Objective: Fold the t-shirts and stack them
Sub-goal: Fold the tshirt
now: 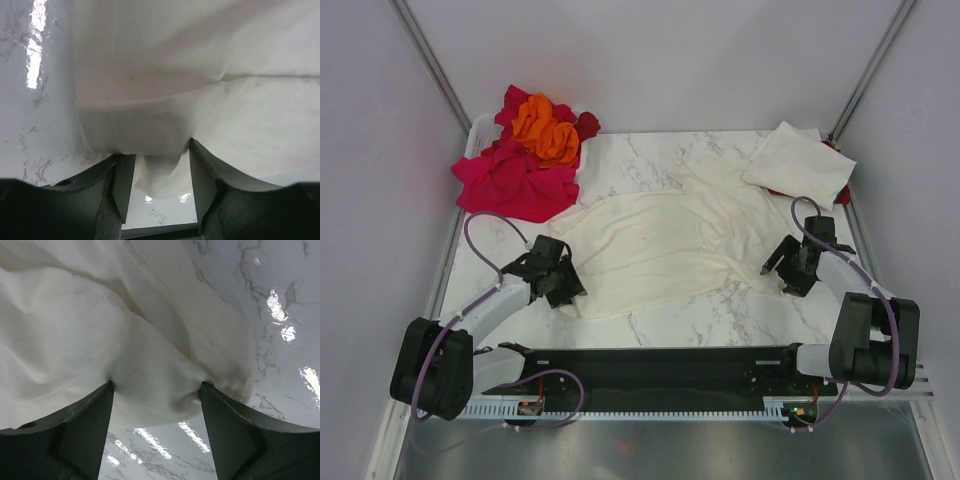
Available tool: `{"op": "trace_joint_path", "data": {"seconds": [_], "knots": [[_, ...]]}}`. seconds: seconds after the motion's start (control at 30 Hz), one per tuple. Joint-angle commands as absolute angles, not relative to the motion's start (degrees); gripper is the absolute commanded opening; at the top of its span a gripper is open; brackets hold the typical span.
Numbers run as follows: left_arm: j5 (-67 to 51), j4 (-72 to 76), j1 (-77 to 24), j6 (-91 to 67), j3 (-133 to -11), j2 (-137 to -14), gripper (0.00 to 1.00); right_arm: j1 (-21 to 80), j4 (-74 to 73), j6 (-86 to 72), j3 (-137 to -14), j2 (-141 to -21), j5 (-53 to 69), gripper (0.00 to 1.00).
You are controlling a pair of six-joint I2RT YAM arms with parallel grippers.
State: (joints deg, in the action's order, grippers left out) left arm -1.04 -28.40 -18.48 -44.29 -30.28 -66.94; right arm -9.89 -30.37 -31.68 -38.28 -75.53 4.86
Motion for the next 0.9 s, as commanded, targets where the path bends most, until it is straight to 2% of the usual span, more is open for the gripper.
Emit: {"op": "trace_joint_path", "data": {"seconds": [0.0,0.03,0.07,0.1,0.13,0.17,0.2,0.23,0.33,0.37,0.5,0.57,0.7,0.87], "knots": [[-0.4,-24.1,-18.1,-46.1,-26.9,-71.0,0.54,-10.0,-24.8,-33.5,-36.8,-77.1,10.8,0.77],[-0.5,-24.1,-17.5,-46.0,-26.8,-71.2,0.47,-10.0,-24.4,-33.5,-36.6,-77.1,10.3,0.74],[-0.6,-23.9,-17.1,-45.9,-26.5,-71.1,0.39,-10.0,-24.4,-33.3,-36.5,-77.0,9.6,0.66],[-0.7,-23.7,-16.8,-45.7,-26.0,-70.7,0.24,-10.1,-24.4,-33.1,-36.4,-76.5,9.1,0.61],[-0.6,-23.4,-16.2,-45.4,-25.8,-70.4,0.14,-10.1,-24.4,-32.9,-36.3,-76.0,7.5,0.56],[-0.7,-23.1,-16.0,-45.4,-25.5,-70.1,0.07,-10.3,-24.6,-32.7,-36.2,-75.5,6.9,0.43],[-0.6,-23.1,-15.8,-45.4,-25.5,-69.7,0.02,-10.4,-24.8,-32.6,-36.3,-74.6,6.2,0.39],[-0.2,-23.0,-15.8,-45.4,-25.5,-69.6,0.02,-10.5,-25.4,-32.0,-36.7,-74.3,4.5,0.36],[-0.1,-23.5,-14.5,-45.1,-25.6,-68.9,0.02,-11.0,-27.2,-30.6,-38.9,-72.4,0.4,0.36],[-0.2,-23.9,-13.9,-45.0,-25.8,-68.5,0.02,-11.0,-28.4,-30.2,-39.6,-71.7,-5.7,0.38],[-0.7,-25.7,-11.2,-45.6,-25.9,-65.5,0.02,-12.1,-29.3,-30.3,-41.4,-68.4,-13.8,0.48],[-1.4,-26.0,-9.9,-46.4,-25.8,-64.3,0.02,-12.7,-29.1,-30.4,-41.5,-68.2,-14.1,0.57],[-3.3,-27.2,-7.4,-46.9,-26.6,-62.8,0.02,-13.3,-28.1,-30.4,-40.8,-70.4,-12.2,0.58],[-3.9,-27.8,-7.0,-46.1,-27.8,-63.5,0.02,-13.2,-27.1,-31.7,-36.3,-68.4,-1.8,0.56]]}}
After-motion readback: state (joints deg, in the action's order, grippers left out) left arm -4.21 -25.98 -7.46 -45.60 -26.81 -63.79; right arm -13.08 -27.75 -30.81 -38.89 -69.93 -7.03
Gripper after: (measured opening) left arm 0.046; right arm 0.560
